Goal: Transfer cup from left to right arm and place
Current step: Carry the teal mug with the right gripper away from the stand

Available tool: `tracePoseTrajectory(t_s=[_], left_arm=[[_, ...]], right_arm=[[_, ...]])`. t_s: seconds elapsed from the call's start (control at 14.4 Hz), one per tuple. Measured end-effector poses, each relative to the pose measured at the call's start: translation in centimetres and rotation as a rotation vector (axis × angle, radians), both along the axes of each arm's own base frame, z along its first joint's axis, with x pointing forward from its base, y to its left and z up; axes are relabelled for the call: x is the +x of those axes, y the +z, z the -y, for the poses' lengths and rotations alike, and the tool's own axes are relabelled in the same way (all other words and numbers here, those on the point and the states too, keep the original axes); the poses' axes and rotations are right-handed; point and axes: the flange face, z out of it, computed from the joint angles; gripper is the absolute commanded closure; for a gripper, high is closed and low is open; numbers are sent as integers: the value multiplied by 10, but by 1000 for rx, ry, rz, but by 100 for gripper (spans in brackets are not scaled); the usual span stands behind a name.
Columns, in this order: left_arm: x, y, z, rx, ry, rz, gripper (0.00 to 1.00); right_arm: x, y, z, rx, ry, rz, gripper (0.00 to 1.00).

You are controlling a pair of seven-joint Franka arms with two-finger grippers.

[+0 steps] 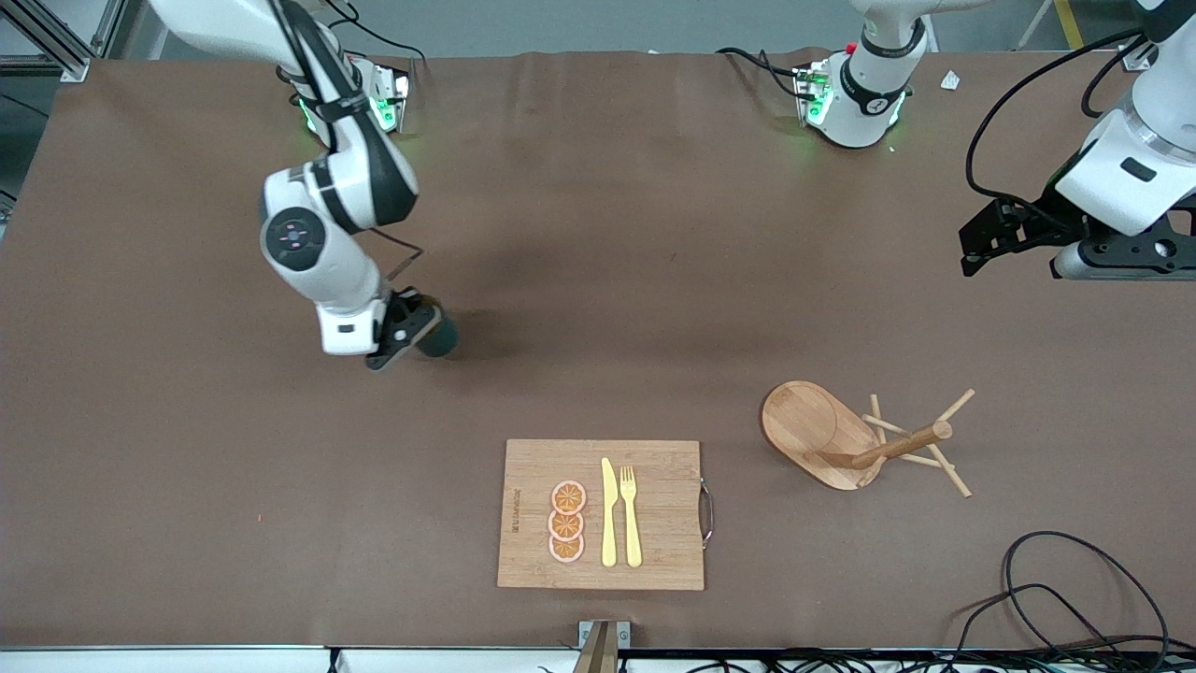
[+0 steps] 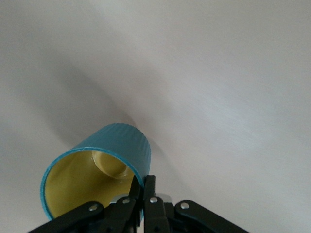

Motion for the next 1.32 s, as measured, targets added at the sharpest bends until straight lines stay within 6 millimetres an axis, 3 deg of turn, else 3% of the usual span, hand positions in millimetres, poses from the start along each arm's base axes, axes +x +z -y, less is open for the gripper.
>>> tracePoseTrajectory(t_s=[0.35,0.69,0.9,1.32], left_arm=[[0,9,-1,2,-55,20,0],[1,16,-2,4,-49,37,0],[2,19,-8,5,-43,42,0],[3,19,-17,7,-32,40,0]], right_arm=[[10,0,122,1,265,-19,99],[7,-2,209,-13,436,-34,99],[6,-3,234,-72,489,-28,99],[10,-14,239,-89,545,16,99]])
